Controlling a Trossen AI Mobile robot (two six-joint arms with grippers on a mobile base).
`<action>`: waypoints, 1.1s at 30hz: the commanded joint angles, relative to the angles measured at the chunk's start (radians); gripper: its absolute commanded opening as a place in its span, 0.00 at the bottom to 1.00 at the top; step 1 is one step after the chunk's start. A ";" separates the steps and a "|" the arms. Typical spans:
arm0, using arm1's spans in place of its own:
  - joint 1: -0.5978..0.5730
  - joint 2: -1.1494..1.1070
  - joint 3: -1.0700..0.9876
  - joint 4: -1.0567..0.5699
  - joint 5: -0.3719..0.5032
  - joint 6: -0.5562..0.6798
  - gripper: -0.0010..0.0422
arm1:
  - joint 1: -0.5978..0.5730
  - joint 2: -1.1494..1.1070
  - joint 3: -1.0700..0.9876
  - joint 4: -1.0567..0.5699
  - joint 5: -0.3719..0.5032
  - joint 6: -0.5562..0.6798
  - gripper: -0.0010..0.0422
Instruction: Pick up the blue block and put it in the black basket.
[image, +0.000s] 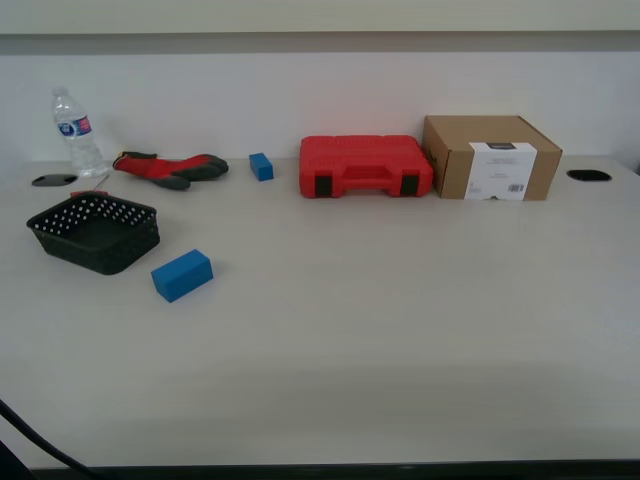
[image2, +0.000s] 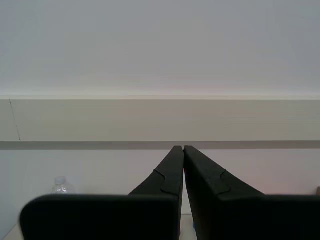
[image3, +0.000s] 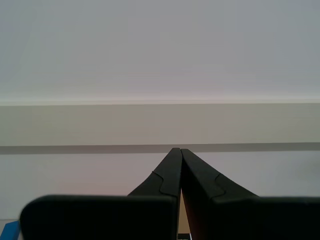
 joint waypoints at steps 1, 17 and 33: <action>0.001 0.000 0.002 0.002 0.000 0.000 0.02 | 0.000 0.000 0.000 0.004 -0.001 0.001 0.02; 0.000 0.000 0.002 0.003 0.000 0.000 0.02 | 0.000 0.003 0.000 -0.495 -0.001 0.156 0.02; 0.000 0.000 0.002 0.002 0.000 0.000 0.02 | -0.002 0.468 0.003 -0.819 0.045 0.208 0.02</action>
